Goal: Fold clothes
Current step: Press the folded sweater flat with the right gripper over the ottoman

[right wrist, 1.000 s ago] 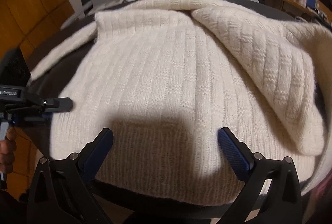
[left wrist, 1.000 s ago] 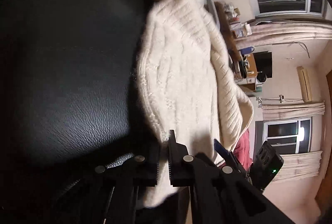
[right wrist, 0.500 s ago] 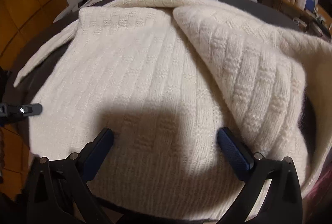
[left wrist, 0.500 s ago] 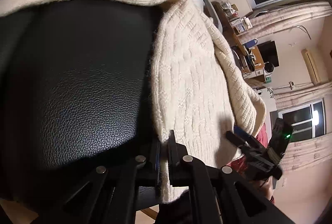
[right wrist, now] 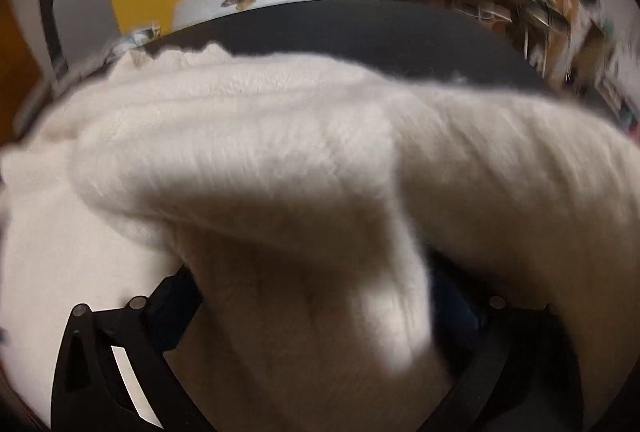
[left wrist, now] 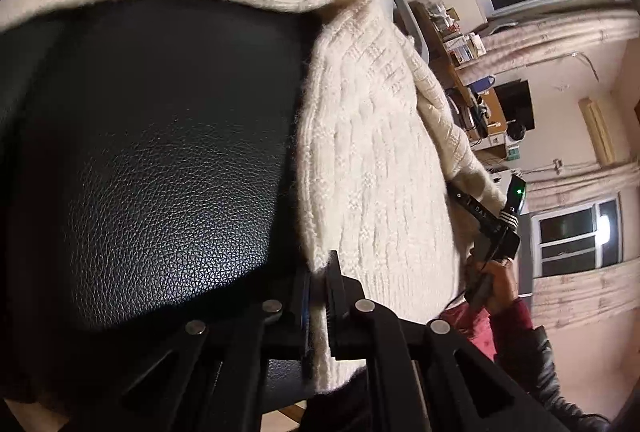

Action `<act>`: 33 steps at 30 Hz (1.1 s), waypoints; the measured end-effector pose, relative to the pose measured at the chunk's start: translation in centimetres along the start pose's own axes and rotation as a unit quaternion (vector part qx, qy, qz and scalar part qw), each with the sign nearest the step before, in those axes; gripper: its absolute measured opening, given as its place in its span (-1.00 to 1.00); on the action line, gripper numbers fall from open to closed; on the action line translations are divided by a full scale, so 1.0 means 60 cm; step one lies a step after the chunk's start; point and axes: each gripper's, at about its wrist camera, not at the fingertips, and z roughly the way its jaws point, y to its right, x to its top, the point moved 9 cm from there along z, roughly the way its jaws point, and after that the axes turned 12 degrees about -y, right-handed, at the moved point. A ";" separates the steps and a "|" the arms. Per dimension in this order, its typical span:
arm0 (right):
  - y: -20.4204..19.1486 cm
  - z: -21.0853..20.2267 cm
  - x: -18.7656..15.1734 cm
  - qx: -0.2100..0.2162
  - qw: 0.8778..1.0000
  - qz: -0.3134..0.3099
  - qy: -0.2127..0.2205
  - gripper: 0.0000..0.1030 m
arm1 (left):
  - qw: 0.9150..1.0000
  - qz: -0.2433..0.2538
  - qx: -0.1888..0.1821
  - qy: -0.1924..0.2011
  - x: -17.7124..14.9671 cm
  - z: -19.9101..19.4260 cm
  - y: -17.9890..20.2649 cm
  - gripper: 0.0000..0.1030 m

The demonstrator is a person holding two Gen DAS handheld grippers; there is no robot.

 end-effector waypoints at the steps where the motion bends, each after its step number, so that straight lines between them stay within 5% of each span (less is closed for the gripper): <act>1: -0.001 -0.002 0.007 0.002 1.000 -0.011 -0.011 1.00 | 1.000 0.001 -0.001 -0.001 -0.001 0.000 0.000 -0.87; 4: 0.002 -0.036 0.004 0.013 0.999 -0.023 -0.026 0.97 | 1.000 0.020 0.012 -0.002 -0.002 0.000 0.004 -0.87; 12: -0.103 -0.211 -0.104 0.163 0.979 -0.123 0.028 0.97 | 0.999 0.033 0.027 0.010 -0.011 -0.016 0.002 -0.87; 15: -0.160 -0.169 -0.137 0.141 0.978 -0.154 0.005 0.97 | 0.999 0.028 0.033 0.024 -0.016 -0.026 -0.002 -0.88; 17: -0.187 -0.088 -0.141 0.087 0.982 -0.166 -0.037 1.00 | 0.998 0.020 0.040 0.034 -0.022 -0.039 -0.016 -0.99; 19: -0.200 -0.052 -0.117 0.078 0.986 -0.149 0.017 1.00 | 0.998 0.008 0.044 0.044 -0.027 -0.054 -0.034 -1.00; 24: -0.231 -0.015 -0.073 0.076 0.989 -0.127 0.008 1.00 | 0.996 -0.003 0.051 0.072 -0.031 -0.100 -0.063 -0.95; 29: -0.273 -0.006 -0.108 0.095 0.974 -0.204 -0.002 1.00 | 0.995 0.006 0.053 0.085 0.004 -0.113 -0.040 -0.69; 33: -0.251 -0.002 -0.136 0.118 0.971 -0.208 0.008 0.99 | 0.995 0.015 0.049 0.089 0.055 -0.111 -0.023 -0.56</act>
